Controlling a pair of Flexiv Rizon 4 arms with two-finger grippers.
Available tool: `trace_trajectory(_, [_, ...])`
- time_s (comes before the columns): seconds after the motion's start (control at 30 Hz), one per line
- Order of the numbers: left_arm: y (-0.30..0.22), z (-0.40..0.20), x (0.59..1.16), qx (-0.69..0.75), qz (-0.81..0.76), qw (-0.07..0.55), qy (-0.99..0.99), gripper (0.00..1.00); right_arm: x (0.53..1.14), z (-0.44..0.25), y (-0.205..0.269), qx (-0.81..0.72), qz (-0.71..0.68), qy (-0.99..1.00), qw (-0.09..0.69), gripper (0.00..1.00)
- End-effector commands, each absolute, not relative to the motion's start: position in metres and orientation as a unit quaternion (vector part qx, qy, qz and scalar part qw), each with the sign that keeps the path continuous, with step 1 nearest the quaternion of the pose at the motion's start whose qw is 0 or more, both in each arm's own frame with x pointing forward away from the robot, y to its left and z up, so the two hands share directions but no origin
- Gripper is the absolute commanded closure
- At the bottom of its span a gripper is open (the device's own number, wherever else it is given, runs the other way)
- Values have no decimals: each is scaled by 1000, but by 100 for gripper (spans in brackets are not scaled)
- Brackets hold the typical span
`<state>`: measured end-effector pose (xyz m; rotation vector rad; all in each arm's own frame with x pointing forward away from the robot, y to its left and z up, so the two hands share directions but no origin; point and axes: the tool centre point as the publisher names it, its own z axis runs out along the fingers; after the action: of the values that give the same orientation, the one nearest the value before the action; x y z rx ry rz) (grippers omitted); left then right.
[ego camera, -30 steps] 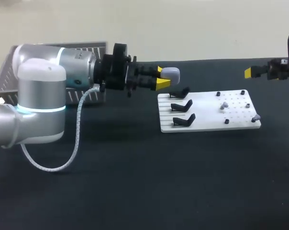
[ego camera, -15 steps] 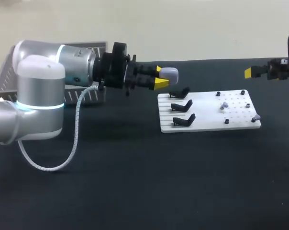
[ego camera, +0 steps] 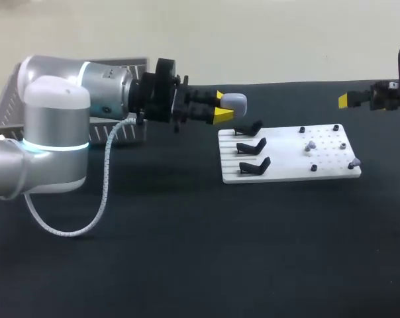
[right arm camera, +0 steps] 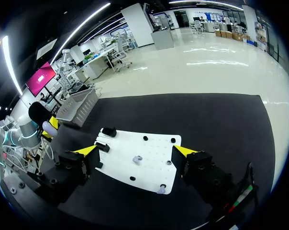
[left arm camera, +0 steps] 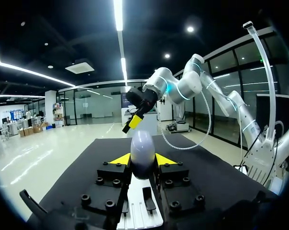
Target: Pick up each earbud case from the left stands, insert the matching earbuds, close the lid, and place the case in the box.
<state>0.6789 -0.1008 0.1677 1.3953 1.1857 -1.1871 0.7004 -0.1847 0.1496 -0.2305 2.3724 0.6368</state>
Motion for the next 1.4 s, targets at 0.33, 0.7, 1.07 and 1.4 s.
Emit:
trace_trajectory(0.33, [-101,167,680,567,-483,461,481,100,669,152,-160,-109,232,909,328,0])
trace_trajectory(0.7, [-101,167,680,567,-483,461,481,100,609,168,-136,-116,193,913,340,0])
trace_trajectory(1.07, [-124,165,668,576,-502,460,451,100,583,169,-124,-135,181,913,339,0])
trace_trajectory(1.4, [-134,160,661,581,-505,457,446,100,578,181,-100,-125,178,927,307,0])
